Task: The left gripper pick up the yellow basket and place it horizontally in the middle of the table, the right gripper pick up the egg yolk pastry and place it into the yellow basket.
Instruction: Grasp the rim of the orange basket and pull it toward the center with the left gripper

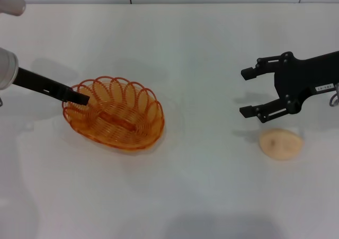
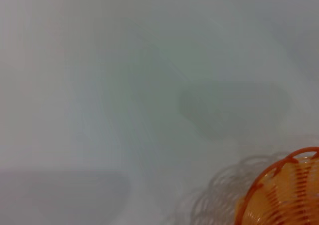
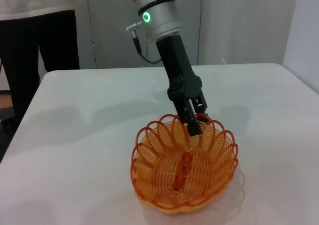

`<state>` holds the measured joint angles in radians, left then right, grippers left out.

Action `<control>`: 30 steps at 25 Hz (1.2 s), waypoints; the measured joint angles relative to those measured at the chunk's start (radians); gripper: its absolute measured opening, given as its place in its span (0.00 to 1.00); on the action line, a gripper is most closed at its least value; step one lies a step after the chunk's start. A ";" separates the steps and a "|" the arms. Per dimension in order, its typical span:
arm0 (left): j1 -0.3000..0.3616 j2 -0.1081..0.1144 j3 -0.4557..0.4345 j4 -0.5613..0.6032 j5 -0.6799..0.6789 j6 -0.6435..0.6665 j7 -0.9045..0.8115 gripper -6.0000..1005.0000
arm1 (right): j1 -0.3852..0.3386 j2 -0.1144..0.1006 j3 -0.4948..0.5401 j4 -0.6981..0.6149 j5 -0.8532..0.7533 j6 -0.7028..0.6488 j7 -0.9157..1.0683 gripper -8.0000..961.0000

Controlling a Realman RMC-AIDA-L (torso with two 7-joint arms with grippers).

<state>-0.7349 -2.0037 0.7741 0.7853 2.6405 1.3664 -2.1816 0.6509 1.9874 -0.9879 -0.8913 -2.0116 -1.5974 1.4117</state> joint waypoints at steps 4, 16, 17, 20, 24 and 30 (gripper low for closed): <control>0.003 -0.003 0.007 0.000 0.000 -0.009 0.001 0.48 | 0.000 0.000 0.000 0.000 0.000 -0.003 0.003 0.89; 0.002 -0.004 0.007 0.000 -0.006 -0.021 -0.002 0.16 | -0.001 0.001 0.000 0.000 0.001 0.002 0.006 0.89; 0.002 -0.004 0.008 0.000 -0.006 -0.021 -0.002 0.15 | -0.001 0.001 0.000 0.000 0.001 0.003 0.006 0.89; 0.002 -0.004 0.008 0.000 -0.009 -0.018 -0.003 0.10 | -0.002 0.001 0.000 0.000 0.001 0.004 0.006 0.89; 0.001 -0.004 0.008 0.003 -0.028 0.009 -0.006 0.08 | -0.002 0.001 0.002 0.000 0.002 0.004 0.006 0.88; 0.005 -0.002 0.005 0.067 -0.064 0.123 -0.069 0.08 | -0.006 0.001 0.008 -0.001 0.004 0.005 0.006 0.88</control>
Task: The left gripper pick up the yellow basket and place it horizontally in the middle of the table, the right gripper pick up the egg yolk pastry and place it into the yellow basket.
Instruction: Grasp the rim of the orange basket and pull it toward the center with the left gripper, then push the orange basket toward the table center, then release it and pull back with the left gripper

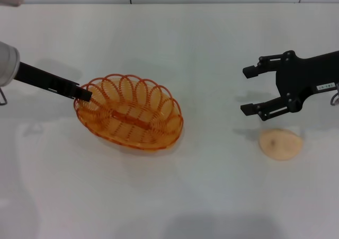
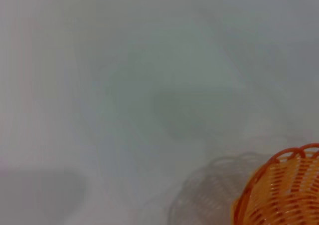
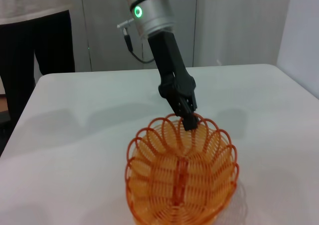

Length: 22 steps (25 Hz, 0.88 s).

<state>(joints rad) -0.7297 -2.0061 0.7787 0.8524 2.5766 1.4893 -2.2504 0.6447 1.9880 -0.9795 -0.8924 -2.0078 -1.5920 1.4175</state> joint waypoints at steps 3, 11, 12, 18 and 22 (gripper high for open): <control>0.005 -0.004 -0.001 0.061 -0.005 0.073 -0.071 0.08 | -0.002 0.000 0.002 -0.001 -0.001 0.000 -0.002 0.88; -0.005 -0.013 0.005 0.090 -0.013 0.160 -0.268 0.08 | -0.002 0.000 -0.001 -0.002 -0.003 0.000 -0.018 0.88; -0.005 -0.017 0.005 0.091 -0.013 0.160 -0.298 0.08 | -0.002 0.000 -0.001 -0.002 -0.003 0.000 -0.021 0.88; -0.004 -0.055 0.010 0.086 -0.037 0.118 -0.443 0.08 | -0.003 -0.003 -0.005 -0.002 -0.003 -0.001 -0.039 0.88; 0.003 -0.072 0.074 0.082 -0.051 0.073 -0.534 0.10 | -0.004 -0.004 -0.003 -0.002 -0.003 -0.001 -0.051 0.88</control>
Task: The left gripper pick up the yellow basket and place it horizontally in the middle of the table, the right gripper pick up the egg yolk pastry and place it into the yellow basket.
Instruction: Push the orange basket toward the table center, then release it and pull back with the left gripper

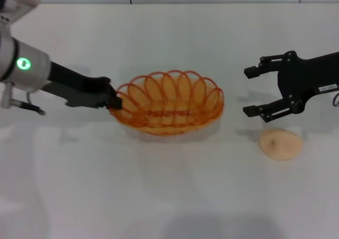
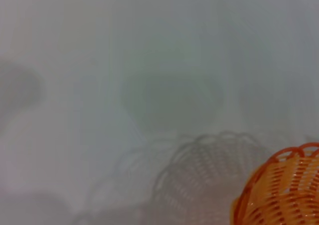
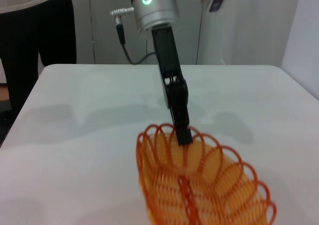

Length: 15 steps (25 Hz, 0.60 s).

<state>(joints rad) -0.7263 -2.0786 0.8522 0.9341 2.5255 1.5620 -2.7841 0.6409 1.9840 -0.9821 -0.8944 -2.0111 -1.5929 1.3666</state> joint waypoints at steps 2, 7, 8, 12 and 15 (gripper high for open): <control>0.002 -0.001 0.079 -0.010 -0.023 -0.033 -0.048 0.11 | -0.002 -0.002 0.000 0.000 0.000 -0.002 -0.001 0.88; 0.000 -0.003 0.237 -0.021 -0.041 -0.089 -0.154 0.13 | -0.007 -0.005 -0.002 0.000 0.000 -0.013 -0.010 0.88; -0.002 -0.003 0.248 -0.021 -0.041 -0.092 -0.167 0.13 | -0.007 -0.006 -0.002 0.000 0.000 -0.015 -0.011 0.88; -0.005 -0.006 0.269 -0.021 -0.051 -0.126 -0.213 0.15 | -0.013 -0.013 0.000 0.000 0.000 -0.023 -0.011 0.88; 0.002 -0.006 0.271 -0.029 -0.071 -0.142 -0.221 0.16 | -0.015 -0.014 0.000 0.000 0.000 -0.024 -0.014 0.88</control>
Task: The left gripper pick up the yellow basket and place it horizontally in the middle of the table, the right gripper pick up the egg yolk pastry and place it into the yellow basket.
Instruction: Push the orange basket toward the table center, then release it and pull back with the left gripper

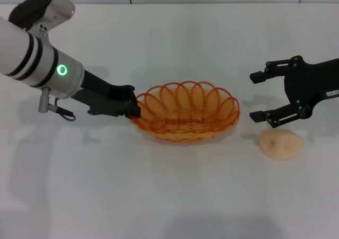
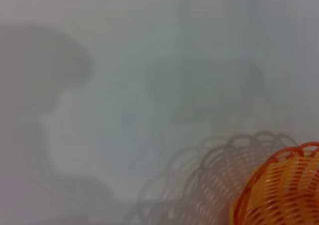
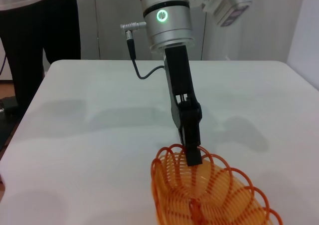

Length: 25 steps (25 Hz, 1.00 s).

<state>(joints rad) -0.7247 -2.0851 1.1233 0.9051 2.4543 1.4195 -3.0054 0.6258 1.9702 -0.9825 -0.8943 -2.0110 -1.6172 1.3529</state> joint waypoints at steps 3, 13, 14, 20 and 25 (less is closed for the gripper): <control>0.000 0.000 0.006 -0.005 -0.013 -0.005 0.000 0.17 | -0.004 0.000 0.001 0.000 0.000 0.000 -0.002 0.88; -0.005 0.002 0.080 0.003 -0.022 -0.027 -0.002 0.21 | -0.013 0.005 -0.002 -0.020 0.000 0.000 0.002 0.88; -0.004 0.002 0.080 0.003 -0.023 -0.029 -0.002 0.21 | -0.013 0.005 -0.002 -0.021 0.000 0.000 0.002 0.88; 0.009 0.004 0.078 0.034 -0.035 -0.034 0.000 0.24 | -0.024 0.007 -0.002 -0.021 0.000 0.000 0.001 0.88; 0.029 0.007 0.076 0.064 -0.032 -0.025 -0.001 0.42 | -0.025 0.007 -0.002 -0.022 0.000 0.000 0.003 0.88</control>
<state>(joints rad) -0.6960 -2.0783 1.1990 0.9696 2.4220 1.3943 -3.0060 0.6007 1.9772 -0.9844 -0.9158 -2.0110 -1.6168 1.3561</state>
